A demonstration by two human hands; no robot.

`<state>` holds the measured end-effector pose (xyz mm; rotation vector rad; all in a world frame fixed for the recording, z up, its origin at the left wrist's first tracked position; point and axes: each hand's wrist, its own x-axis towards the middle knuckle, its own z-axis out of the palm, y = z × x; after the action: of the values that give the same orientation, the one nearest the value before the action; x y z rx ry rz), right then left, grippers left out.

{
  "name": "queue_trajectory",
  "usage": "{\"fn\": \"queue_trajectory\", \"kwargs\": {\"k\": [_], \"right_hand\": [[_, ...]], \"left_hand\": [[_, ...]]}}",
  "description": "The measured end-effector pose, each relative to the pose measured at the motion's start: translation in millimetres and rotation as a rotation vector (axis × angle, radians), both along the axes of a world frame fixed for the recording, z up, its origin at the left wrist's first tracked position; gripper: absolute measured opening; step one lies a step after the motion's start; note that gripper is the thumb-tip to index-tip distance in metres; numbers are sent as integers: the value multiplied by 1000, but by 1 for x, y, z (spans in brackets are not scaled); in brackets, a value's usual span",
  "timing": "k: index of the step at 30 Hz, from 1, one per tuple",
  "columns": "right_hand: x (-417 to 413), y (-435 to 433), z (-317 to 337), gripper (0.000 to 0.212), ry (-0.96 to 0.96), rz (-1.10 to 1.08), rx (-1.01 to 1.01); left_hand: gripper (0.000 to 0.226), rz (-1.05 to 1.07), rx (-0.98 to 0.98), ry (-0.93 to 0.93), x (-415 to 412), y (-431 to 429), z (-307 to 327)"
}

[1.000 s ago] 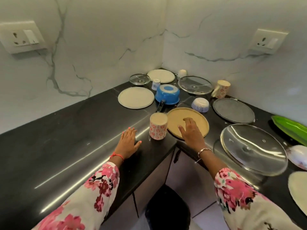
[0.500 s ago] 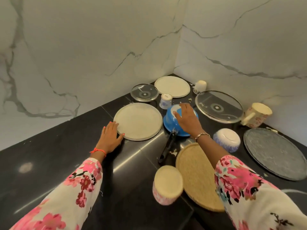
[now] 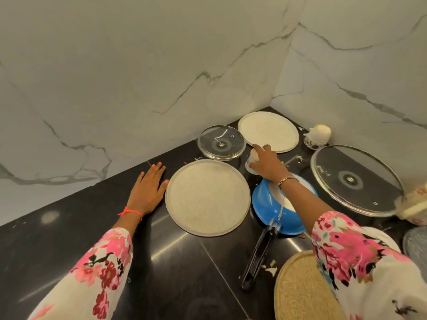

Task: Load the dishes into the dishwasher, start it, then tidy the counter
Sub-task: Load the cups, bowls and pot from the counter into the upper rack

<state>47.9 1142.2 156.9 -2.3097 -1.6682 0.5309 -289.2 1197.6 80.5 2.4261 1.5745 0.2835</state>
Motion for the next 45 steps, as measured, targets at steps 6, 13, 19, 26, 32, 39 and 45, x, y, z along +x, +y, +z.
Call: {"fn": "queue_trajectory", "kwargs": {"k": [6,13,19,26,32,39,45], "right_hand": [[0,10,1,53,4,-41,-16],[-10,-13,36,49,32,-53,212],[-43,-83,84,56,58,10,220],[-110,-214,111,56,65,43,239],[-163,-350,119,51,-104,12,331],[-224,-515,86,52,-68,-66,163],[-285,-652,11,40,-18,-137,16]], "left_hand": [[55,0,9,20,1,3,-3],[54,10,-49,28,3,0,4],[54,36,-138,-70,2,-52,35],[56,-18,-66,-97,-19,-193,58],[58,-76,-54,-100,-56,-340,52],[59,-152,-42,-96,-88,-499,31],[69,-320,-108,-10,-114,-627,4]]}}
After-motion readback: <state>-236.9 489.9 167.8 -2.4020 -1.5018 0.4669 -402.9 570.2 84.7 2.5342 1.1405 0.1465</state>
